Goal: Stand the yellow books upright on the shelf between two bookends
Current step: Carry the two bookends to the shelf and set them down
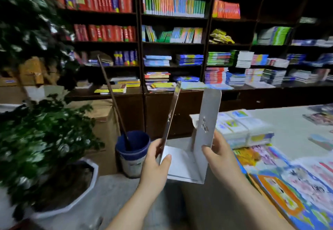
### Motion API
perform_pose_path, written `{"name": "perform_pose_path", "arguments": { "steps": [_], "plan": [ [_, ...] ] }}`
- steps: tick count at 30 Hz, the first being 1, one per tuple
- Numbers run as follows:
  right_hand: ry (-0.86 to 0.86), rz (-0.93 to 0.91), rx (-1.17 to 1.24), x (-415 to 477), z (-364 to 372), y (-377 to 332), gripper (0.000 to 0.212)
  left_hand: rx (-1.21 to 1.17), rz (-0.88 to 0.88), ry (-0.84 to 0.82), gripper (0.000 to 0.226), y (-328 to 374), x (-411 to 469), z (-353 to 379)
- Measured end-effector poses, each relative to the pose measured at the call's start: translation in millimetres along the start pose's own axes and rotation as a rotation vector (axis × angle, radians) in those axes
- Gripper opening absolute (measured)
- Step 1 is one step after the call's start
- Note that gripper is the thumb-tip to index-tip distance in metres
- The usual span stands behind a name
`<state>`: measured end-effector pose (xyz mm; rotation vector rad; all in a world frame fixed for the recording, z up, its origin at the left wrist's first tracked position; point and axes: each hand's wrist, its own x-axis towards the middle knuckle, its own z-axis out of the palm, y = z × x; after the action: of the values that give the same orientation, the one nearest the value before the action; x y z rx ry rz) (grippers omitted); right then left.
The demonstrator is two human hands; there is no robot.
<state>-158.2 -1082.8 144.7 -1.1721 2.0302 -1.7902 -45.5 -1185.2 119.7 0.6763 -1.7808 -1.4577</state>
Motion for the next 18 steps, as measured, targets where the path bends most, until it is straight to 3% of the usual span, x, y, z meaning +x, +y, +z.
{"name": "perform_pose_path", "arguments": {
  "steps": [9,18],
  "plan": [
    [-0.034,-0.008,-0.017,239,42,79,0.050,0.038,-0.017,0.015,0.040,-39,237,17],
    [0.098,-0.019,-0.022,468,79,154,0.056,-0.010,0.031,-0.096,0.038,-97,500,36]
  ]
}}
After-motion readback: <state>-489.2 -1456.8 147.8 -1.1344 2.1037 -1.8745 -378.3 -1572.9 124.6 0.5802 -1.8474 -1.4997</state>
